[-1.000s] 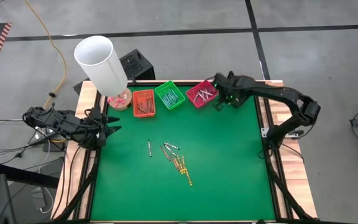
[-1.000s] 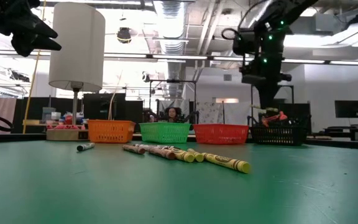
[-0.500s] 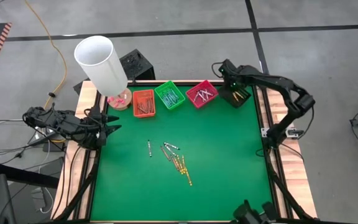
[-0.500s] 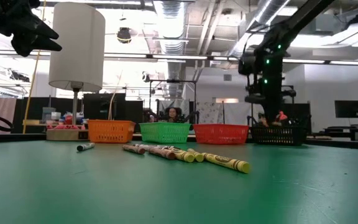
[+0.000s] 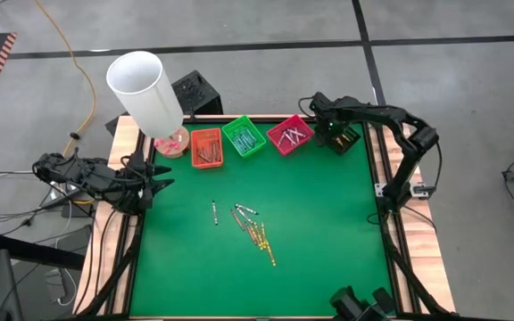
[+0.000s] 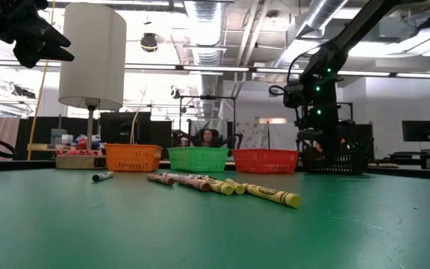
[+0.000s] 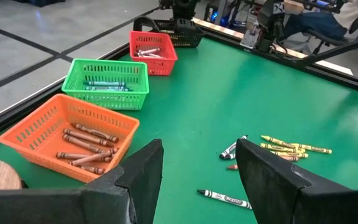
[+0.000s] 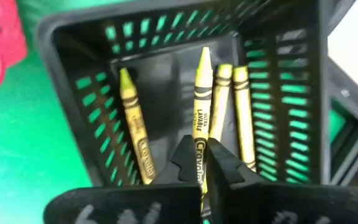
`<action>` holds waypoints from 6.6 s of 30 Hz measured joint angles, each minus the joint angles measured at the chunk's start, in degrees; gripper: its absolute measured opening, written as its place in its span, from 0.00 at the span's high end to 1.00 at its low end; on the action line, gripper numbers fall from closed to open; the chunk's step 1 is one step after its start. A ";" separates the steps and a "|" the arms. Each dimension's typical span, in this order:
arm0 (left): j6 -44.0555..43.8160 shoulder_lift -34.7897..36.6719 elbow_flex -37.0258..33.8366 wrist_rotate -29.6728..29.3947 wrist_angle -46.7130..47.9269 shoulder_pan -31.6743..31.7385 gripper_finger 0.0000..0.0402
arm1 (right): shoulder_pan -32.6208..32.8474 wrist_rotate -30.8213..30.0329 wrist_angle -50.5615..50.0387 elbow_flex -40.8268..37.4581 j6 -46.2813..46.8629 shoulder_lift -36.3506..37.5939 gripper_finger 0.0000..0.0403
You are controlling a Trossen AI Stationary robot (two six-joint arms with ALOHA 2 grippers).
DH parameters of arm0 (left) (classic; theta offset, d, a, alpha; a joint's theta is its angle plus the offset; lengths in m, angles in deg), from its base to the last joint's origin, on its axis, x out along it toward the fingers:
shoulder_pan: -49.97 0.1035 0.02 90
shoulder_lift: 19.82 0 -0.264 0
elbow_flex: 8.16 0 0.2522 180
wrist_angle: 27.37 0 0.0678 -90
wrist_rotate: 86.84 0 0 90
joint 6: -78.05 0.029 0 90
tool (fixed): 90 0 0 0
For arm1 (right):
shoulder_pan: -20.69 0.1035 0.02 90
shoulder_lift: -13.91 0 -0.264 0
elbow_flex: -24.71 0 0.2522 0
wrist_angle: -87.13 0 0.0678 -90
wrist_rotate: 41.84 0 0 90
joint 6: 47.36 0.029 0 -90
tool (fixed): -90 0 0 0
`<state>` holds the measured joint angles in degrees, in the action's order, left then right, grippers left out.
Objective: Sort crayons
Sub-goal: Put the yellow/green crayon into the black bin
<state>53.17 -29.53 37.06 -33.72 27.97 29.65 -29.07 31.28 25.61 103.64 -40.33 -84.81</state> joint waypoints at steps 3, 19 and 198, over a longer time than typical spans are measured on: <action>0.00 0.00 0.00 0.00 0.00 -0.01 0.52 | -0.62 1.34 -1.18 0.00 0.00 0.00 0.92; 0.01 0.00 0.00 0.00 0.00 -0.02 0.52 | 0.10 2.14 0.15 0.00 0.48 4.54 0.80; -0.42 0.00 0.00 0.30 0.04 0.00 0.52 | 63.49 -3.08 -3.39 7.15 42.22 -4.07 0.99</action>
<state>52.75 -29.53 37.06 -33.42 28.01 29.65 34.42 28.20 22.22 110.79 1.89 -88.87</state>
